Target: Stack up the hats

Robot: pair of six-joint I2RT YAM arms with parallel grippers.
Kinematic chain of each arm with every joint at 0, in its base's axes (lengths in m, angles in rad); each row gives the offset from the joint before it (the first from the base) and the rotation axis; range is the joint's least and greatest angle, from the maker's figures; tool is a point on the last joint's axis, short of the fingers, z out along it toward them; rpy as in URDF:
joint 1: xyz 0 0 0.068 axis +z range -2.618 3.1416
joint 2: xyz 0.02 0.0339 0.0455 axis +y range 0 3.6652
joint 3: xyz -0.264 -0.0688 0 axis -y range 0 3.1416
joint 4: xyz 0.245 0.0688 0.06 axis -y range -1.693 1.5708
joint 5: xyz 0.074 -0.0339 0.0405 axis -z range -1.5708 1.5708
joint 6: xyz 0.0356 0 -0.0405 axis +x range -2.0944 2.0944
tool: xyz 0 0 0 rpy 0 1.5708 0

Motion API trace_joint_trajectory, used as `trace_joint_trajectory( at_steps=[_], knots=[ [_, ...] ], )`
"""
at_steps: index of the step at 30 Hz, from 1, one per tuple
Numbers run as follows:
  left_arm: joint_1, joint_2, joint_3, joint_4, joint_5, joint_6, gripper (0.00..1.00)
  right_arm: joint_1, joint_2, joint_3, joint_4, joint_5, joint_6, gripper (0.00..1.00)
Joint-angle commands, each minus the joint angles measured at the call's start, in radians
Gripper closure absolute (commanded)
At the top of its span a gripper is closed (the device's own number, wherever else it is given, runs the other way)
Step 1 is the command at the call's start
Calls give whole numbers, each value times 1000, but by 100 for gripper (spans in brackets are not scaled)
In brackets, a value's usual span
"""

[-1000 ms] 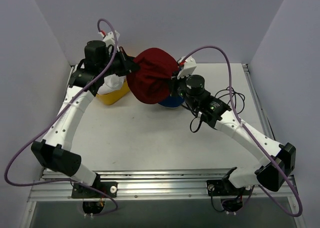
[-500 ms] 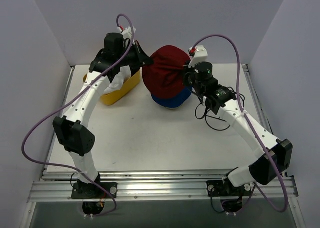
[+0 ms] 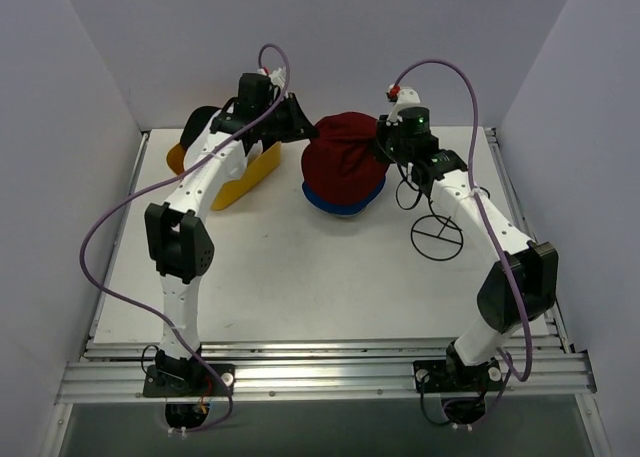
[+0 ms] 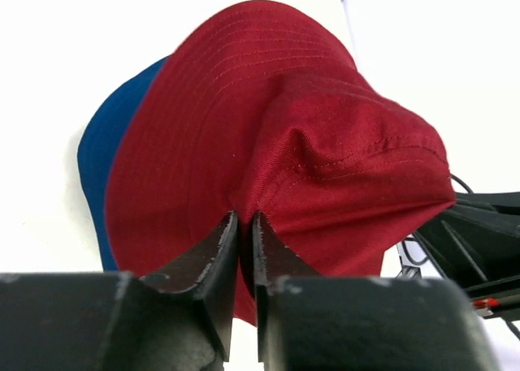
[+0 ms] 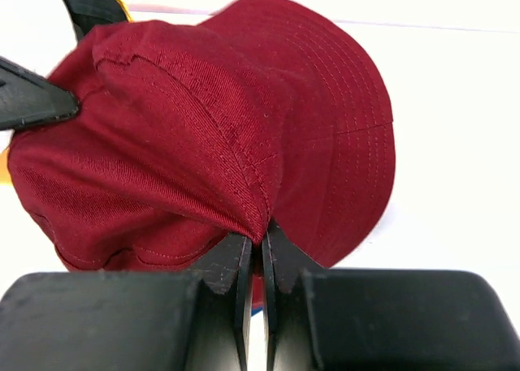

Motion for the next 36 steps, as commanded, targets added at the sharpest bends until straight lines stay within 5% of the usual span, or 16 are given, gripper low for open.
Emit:
trace_joint_trajectory(
  at_steps=[1, 4, 6, 9, 18, 36],
  knots=[
    [22, 27, 85, -23, -18, 17, 79, -38, 19, 73, -23, -12, 9, 100],
    [27, 19, 69, -40, -27, 51, 61, -53, 34, 81, -36, -32, 10, 98],
    [33, -34, 9, 18, -36, 64, 43, -75, 31, 85, -34, -81, 13, 86],
    [58, -131, -152, 139, -62, 61, 30, -121, 14, 87, -20, -167, 41, 73],
    [87, -239, -486, 394, 25, 41, 29, -256, 26, 56, 104, -379, 168, 61],
    [76, -229, -720, 704, 114, -14, 25, -354, 304, 197, 173, -589, 326, 49]
  ],
)
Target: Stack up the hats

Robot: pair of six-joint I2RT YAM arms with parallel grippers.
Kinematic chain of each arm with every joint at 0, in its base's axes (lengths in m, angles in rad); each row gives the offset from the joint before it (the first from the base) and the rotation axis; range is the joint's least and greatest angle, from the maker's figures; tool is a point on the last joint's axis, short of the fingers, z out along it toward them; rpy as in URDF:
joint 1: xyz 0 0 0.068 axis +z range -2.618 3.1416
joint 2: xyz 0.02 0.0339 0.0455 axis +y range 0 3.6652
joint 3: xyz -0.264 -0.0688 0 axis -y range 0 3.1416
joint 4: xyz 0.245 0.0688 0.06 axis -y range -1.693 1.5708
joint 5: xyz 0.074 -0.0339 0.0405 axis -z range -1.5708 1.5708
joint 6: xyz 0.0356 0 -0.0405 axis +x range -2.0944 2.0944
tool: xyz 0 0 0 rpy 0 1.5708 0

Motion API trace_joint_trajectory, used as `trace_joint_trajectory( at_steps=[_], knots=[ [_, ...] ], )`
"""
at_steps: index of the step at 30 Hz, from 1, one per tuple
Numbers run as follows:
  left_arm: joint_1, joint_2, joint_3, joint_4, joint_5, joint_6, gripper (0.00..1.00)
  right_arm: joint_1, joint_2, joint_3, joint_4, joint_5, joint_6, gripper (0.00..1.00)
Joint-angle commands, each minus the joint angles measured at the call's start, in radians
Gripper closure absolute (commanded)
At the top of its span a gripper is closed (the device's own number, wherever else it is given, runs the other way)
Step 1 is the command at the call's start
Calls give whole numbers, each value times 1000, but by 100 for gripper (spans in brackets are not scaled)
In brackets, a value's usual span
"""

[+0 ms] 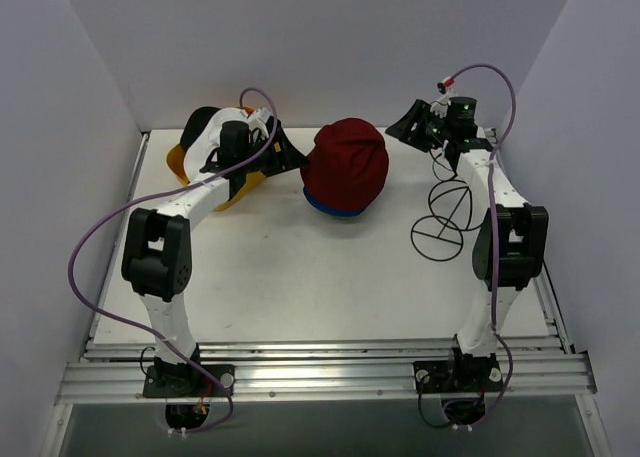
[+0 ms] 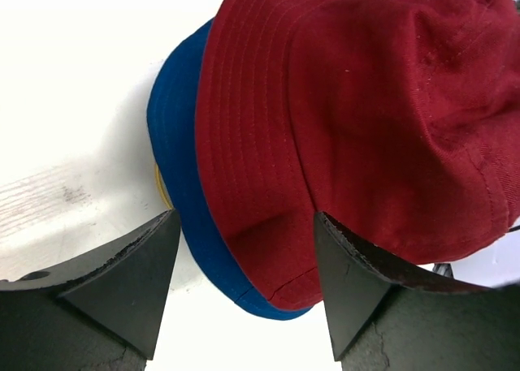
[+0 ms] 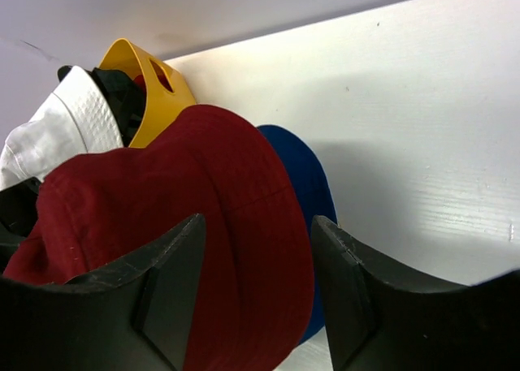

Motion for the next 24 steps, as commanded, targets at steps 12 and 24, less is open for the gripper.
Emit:
trace_joint_trajectory(
  at_steps=[12, 24],
  knots=[
    [-1, -26, -79, 226, 73, -53, 26, -48, 66, -19, 168, -128, 117, 43],
    [-1, 19, -138, 415, 142, -173, 38, -57, 116, -37, 234, -173, 166, 43]
  ],
)
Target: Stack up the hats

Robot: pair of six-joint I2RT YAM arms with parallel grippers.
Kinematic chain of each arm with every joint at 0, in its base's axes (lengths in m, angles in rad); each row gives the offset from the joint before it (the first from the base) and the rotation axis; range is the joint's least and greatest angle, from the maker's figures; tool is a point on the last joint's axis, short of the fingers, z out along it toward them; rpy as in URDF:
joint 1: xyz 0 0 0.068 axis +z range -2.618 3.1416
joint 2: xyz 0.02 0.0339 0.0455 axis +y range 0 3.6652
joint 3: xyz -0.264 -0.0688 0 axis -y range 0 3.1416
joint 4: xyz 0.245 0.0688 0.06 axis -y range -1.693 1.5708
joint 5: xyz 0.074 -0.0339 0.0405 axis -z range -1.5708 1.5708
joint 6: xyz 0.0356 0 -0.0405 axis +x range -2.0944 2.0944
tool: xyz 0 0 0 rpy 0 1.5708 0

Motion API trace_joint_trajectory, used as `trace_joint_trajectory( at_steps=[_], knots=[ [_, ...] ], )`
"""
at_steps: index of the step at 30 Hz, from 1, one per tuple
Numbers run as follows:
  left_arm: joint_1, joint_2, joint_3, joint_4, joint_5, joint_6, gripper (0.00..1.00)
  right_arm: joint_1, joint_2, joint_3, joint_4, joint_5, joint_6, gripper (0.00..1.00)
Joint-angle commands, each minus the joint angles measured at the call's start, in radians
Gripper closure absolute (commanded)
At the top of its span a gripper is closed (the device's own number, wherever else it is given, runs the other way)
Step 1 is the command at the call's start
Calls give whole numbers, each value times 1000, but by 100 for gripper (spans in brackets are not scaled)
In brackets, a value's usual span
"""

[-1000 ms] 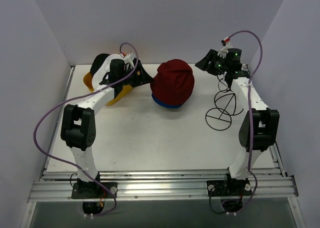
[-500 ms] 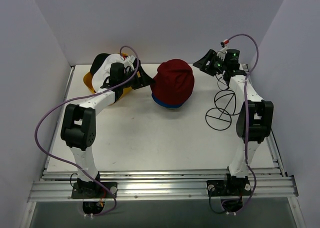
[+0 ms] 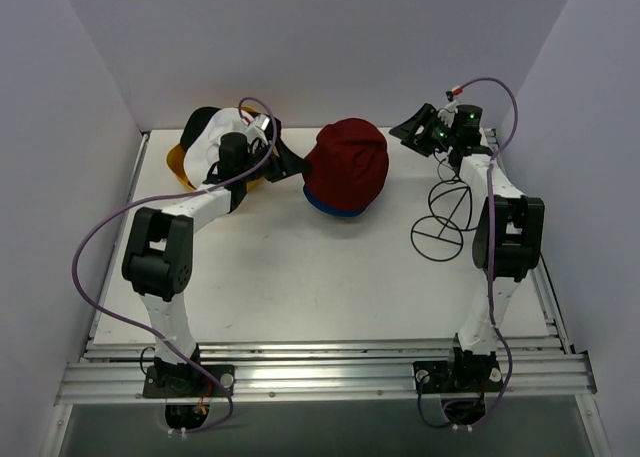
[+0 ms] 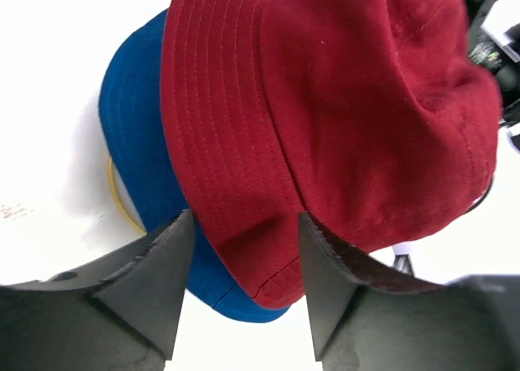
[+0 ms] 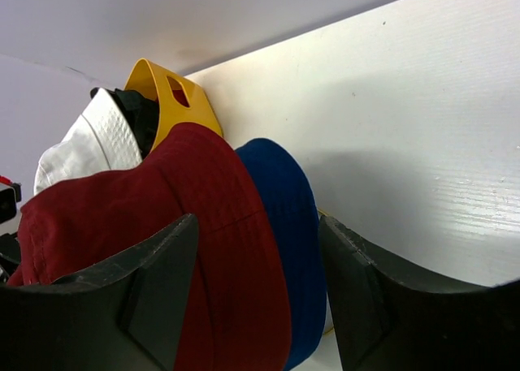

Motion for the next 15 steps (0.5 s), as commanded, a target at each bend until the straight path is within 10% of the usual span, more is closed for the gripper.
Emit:
trace_joint_trajectory(
  at_steps=[1, 15],
  knots=[
    [-2, 17, 8, 142, 47, -51, 42, 1, 10, -7, 67, -45, 22, 44],
    [-1, 46, 20, 134, 46, -68, 92, 16, 57, -11, 90, -70, 37, 44]
  ],
)
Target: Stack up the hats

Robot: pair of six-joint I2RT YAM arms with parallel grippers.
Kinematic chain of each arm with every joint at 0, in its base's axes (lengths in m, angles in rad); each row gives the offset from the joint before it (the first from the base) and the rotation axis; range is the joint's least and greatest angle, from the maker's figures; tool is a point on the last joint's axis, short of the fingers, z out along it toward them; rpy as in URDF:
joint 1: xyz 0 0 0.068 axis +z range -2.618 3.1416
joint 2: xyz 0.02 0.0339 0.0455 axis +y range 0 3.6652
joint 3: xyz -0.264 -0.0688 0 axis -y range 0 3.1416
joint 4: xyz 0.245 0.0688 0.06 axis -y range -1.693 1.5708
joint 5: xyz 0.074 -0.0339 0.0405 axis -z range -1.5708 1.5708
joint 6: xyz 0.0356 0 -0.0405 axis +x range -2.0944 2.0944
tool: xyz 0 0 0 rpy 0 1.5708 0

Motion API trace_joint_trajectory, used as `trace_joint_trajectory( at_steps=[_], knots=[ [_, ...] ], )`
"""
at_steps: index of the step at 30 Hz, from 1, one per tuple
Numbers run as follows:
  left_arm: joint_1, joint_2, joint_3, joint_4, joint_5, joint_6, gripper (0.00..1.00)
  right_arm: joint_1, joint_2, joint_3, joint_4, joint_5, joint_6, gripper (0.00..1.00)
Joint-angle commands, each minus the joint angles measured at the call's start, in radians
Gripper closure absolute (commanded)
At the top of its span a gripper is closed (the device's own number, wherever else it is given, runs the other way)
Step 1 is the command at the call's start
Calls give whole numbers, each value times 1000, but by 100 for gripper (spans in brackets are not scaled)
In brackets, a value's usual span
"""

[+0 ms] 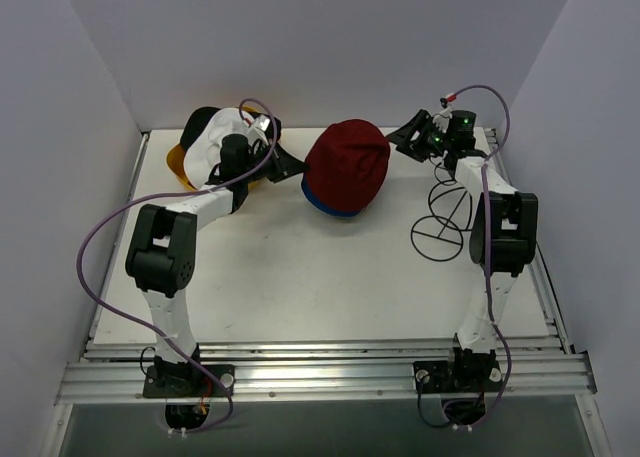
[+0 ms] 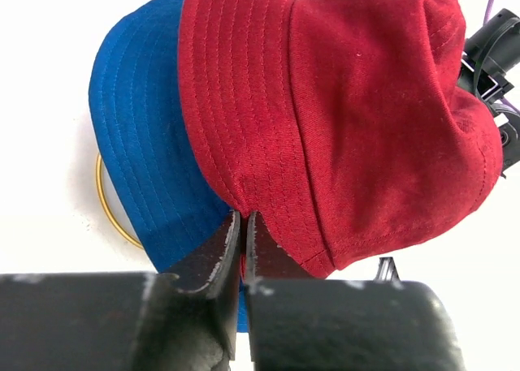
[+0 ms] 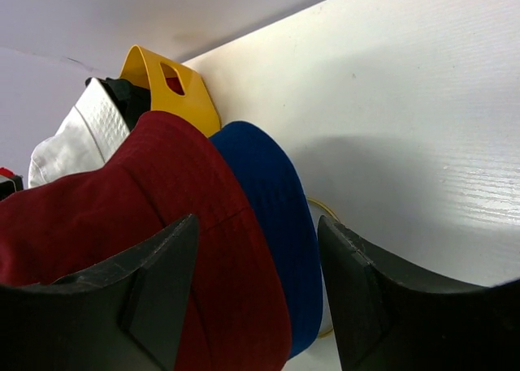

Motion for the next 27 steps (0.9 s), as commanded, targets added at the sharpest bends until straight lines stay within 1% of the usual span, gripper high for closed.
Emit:
trace_joint_trajectory(
  at_steps=[1, 3, 9, 20, 23, 27],
  knots=[
    [-2, 13, 23, 46, 20, 3, 94, 8, -1, -5, 52, -35, 5, 44],
    [-1, 14, 26, 29, 10, 10, 98, 10, 4, -5, 55, -38, 8, 45],
    [1, 27, 43, -6, -6, 21, 98, 22, 15, -5, 66, -46, 10, 48],
    [1, 34, 77, -52, -22, 35, 98, 22, 41, -8, 97, -80, 27, 50],
    [1, 39, 79, -61, -29, 41, 98, 22, 41, -14, 118, -86, 37, 53],
    [1, 45, 82, -60, -34, 40, 98, 24, 44, -31, 172, -115, 74, 63]
  ],
)
